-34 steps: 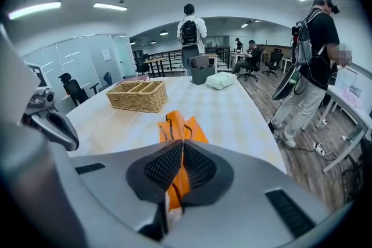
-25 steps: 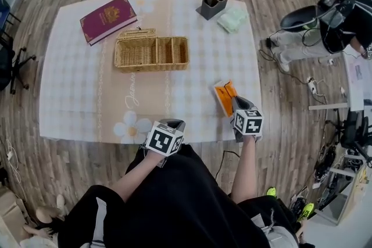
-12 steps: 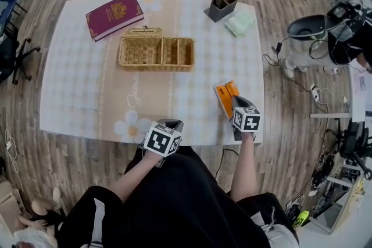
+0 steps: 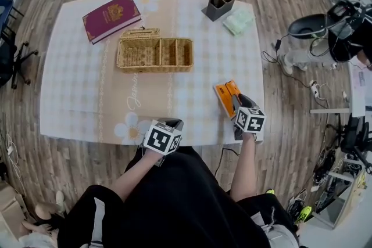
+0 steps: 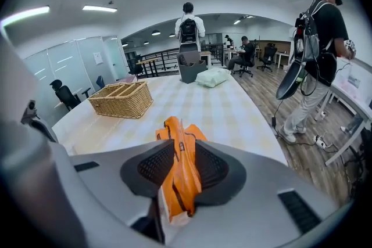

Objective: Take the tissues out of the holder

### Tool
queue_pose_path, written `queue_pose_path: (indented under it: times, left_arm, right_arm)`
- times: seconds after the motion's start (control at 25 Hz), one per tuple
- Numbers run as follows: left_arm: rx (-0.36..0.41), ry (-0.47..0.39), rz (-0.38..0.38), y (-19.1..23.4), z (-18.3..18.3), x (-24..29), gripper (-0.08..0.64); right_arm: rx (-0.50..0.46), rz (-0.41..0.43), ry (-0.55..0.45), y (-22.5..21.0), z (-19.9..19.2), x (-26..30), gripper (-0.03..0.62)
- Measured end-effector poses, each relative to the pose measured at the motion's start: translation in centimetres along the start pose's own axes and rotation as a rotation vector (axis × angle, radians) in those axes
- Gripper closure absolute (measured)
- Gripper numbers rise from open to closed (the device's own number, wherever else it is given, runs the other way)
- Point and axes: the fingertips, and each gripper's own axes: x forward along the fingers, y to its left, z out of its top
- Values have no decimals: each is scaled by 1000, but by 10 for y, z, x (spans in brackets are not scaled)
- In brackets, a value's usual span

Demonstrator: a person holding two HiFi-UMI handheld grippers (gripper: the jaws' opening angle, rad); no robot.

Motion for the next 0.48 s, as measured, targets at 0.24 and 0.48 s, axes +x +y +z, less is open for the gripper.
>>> queue_pose_path:
  times: [0.24, 0.48]
  left_arm:
    - [41, 18, -27, -3, 1, 2, 560]
    - [87, 37, -67, -11, 2, 4, 560]
  right_arm:
    - [3, -54, -62, 1, 11, -24, 486]
    - [11, -73, -129, 16, 16, -56, 489]
